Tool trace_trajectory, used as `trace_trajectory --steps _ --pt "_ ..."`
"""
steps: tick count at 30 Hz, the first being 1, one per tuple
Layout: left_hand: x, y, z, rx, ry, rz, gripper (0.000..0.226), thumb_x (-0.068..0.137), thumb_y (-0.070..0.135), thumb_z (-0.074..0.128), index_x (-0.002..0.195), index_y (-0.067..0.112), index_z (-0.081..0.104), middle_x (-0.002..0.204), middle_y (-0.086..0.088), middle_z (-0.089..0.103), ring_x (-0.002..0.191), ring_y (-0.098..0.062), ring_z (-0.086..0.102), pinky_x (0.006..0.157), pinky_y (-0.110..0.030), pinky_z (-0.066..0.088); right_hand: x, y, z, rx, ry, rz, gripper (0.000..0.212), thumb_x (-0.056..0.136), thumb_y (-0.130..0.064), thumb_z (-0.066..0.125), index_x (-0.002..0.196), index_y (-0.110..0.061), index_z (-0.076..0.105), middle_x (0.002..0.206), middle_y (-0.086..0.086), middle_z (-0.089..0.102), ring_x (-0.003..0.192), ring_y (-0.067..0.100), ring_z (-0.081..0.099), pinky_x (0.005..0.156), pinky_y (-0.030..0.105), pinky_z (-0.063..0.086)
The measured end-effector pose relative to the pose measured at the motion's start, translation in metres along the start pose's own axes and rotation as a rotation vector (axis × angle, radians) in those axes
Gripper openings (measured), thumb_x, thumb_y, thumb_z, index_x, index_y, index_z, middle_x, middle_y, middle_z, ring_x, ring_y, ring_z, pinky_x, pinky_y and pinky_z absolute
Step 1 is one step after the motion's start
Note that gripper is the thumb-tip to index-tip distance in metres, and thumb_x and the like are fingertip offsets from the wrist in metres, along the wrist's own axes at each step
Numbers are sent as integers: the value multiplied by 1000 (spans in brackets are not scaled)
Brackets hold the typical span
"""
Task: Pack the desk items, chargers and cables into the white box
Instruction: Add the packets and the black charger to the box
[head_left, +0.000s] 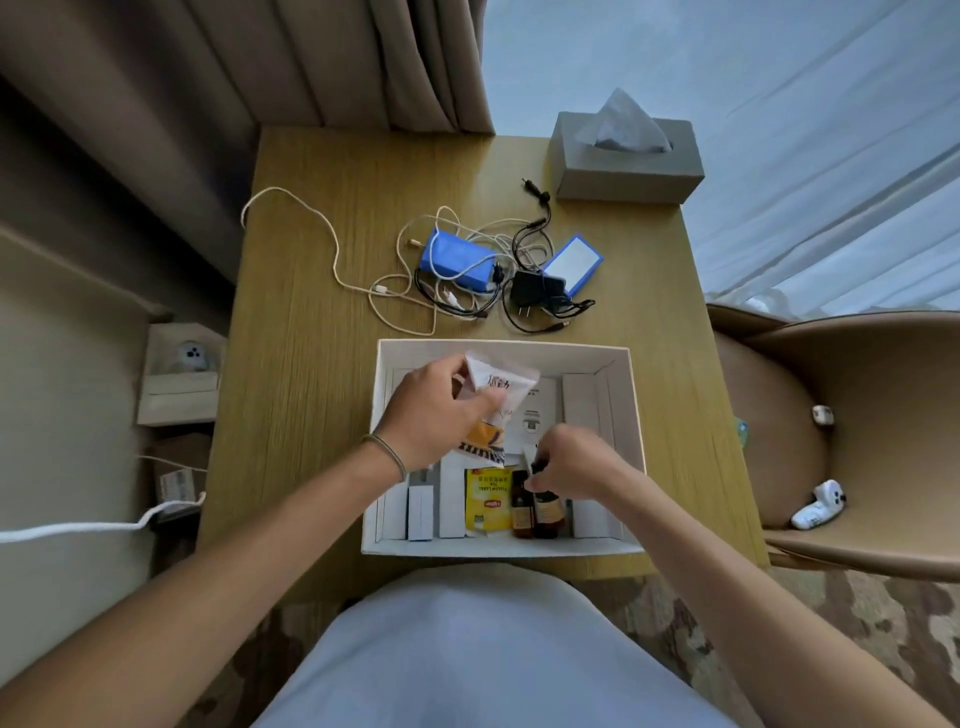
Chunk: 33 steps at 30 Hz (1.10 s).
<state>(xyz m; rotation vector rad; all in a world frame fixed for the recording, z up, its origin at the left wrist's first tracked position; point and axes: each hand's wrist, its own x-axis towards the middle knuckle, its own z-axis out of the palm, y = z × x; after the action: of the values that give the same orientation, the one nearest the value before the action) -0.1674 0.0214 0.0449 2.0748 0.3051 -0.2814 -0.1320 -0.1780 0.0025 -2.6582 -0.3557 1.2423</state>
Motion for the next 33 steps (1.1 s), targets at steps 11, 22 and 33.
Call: trace_trajectory --steps 11,22,33 --pt "-12 -27 12 306 2 -105 45 83 37 72 120 23 50 89 1 70 75 -18 67 67 -39 59 11 -20 28 -46 62 -194 20 83 -34 80 94 -20 70 91 -2 66 82 18 62 69 32 55" --pt "5 -28 33 219 -74 -179 42 86 26 68 123 18 51 106 -7 68 85 -24 67 68 -34 57 1 -8 20 -141 285 -215 22 92 -26 64 113 -19 61 108 5 65 87 26 64 71 39 58" --pt "47 -36 70 271 40 -189 41 84 27 71 120 24 52 91 1 65 91 -25 66 58 -26 46 -19 12 -2 46 391 -219 25 93 -14 55 114 -22 67 109 -1 69 96 19 63 75 32 53"
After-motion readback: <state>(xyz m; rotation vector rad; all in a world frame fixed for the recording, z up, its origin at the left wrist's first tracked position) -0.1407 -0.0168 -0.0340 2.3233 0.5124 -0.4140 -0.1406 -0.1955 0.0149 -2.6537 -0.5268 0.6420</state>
